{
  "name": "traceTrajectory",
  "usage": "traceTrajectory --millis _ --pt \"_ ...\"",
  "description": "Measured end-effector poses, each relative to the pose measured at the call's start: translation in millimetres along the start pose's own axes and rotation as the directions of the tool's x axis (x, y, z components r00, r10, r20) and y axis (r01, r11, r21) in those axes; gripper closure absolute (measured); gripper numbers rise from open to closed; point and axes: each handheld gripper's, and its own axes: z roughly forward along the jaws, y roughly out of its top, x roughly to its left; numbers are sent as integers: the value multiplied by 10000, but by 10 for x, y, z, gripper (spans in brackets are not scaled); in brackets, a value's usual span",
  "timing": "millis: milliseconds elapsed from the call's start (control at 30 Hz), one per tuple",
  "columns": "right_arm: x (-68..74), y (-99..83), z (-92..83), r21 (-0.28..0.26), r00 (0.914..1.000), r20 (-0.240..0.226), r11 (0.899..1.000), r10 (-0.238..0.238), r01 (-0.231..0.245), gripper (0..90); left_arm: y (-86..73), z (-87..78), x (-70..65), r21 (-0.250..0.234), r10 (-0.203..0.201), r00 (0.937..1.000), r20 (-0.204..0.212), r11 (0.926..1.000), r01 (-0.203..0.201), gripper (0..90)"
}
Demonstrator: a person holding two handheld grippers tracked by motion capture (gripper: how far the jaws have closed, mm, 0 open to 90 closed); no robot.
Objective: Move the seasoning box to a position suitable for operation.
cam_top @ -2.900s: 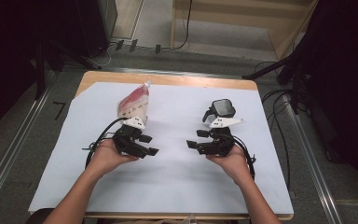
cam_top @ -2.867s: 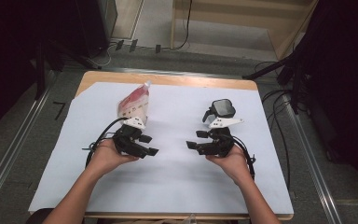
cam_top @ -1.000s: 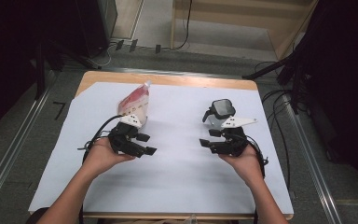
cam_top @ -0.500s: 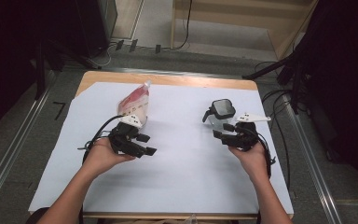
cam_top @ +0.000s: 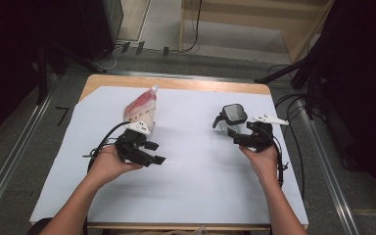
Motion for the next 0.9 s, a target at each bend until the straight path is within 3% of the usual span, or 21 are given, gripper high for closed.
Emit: traceTrajectory --millis 100,333,667,733,900 --pt "-56 18 68 119 9997 114 9997 232 -233 133 -4 -2 1 -69 18 10000 70 10000 -17 384" --pt "-106 26 235 500 9988 483 9987 95 -119 132 -13 4 12 20 1 10000 23 10000 -2 386" --pt "-118 7 490 383 9942 1050 9991 -238 199 125 -29 28 11 79 -131 9999 98 9999 130 387" --pt "-115 2 537 291 9936 1110 9994 -225 194 119 -38 27 26 1 -254 9992 309 9997 254 392" --pt "-132 -16 663 237 9938 1116 9997 -12 -14 104 -47 30 24 93 -256 9995 175 9996 255 394"
